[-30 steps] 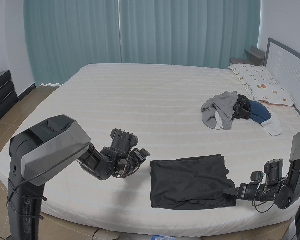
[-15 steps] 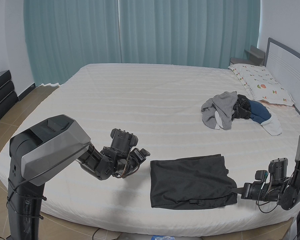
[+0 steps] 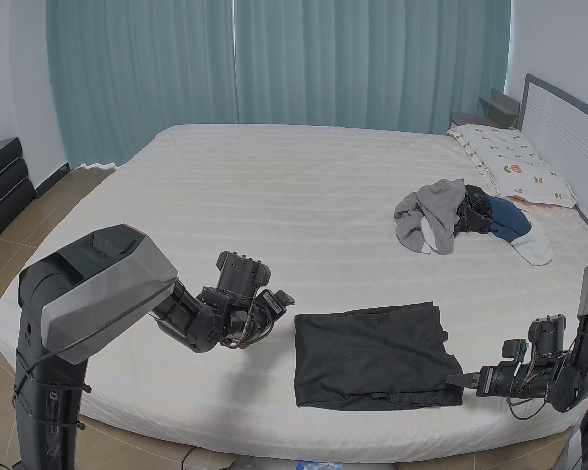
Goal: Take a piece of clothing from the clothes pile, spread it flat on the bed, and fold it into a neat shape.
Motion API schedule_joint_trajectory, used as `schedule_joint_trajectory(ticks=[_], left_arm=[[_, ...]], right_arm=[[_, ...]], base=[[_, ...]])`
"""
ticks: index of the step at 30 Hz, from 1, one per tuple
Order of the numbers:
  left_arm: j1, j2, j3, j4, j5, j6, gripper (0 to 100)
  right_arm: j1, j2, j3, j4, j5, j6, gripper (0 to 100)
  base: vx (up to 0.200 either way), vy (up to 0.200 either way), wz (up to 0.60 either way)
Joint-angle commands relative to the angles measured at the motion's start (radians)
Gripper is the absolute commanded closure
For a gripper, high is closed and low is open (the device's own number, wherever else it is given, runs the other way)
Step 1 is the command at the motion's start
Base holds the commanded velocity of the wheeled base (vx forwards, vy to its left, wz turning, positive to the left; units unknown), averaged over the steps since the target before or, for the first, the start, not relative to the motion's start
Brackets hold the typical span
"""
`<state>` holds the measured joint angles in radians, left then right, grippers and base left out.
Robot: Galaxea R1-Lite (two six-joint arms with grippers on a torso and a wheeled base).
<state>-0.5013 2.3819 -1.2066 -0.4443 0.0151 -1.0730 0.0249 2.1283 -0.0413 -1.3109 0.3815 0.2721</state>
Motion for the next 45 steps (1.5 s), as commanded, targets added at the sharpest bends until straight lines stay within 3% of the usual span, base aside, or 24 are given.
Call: schedule_joint_trajectory(ticks=[1,6,14,19,29,30,45], left_arm=[[-0.008,0.008,-0.024,0.004,0.0,0.007,0],[-0.037,0.036,-0.082,0.018,0.0,0.036,0],[-0.072,0.099,-0.148,0.019,0.011,0.104,0],[-0.072,0.099,-0.143,0.021,0.009,0.108,0],[-0.072,0.1,-0.148,0.019,0.009,0.105,0],[-0.072,0.1,-0.148,0.019,0.009,0.105,0],[-0.08,0.109,-0.146,0.01,0.029,0.11,0]], right_arm=[[-0.019,0.016,-0.083,0.002,0.002,0.015,0],[-0.002,0.041,-0.253,0.041,-0.001,0.108,0],[0.036,0.096,-0.611,0.341,-0.009,0.22,0],[0.063,0.171,-0.784,0.43,-0.012,0.306,0],[0.084,0.232,-0.844,0.472,-0.026,0.311,0],[0.084,0.232,-0.844,0.472,-0.026,0.311,100],[0.03,0.226,-0.861,0.463,-0.042,0.315,100]], base=[[0.0,0.0,0.0],[0.0,0.0,0.0],[0.0,0.0,0.0],[0.0,0.0,0.0],[0.0,0.0,0.0],[0.0,0.0,0.0],[0.0,0.0,0.0]])
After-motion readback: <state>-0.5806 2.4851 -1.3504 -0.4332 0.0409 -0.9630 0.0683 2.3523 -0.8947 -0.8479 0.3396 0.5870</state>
